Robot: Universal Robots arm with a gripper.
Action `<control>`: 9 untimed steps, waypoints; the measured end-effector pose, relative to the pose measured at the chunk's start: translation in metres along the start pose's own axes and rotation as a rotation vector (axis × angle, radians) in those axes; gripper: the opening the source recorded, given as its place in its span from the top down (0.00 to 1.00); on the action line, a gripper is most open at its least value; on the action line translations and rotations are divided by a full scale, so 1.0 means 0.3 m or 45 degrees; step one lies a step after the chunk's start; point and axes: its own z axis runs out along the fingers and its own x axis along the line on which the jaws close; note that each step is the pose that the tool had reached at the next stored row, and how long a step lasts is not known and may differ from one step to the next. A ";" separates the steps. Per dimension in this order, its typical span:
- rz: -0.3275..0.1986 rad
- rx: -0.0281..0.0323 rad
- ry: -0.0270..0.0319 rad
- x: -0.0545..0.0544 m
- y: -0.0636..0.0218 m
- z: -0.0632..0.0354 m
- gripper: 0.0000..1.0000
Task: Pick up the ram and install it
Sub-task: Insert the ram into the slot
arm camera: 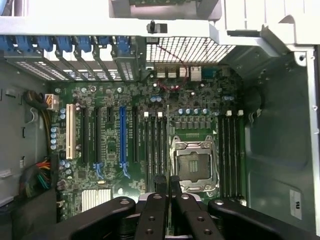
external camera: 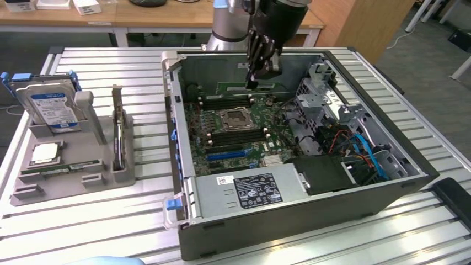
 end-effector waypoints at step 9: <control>-0.004 0.0444 0.0312 0.001 -0.002 0.018 0.87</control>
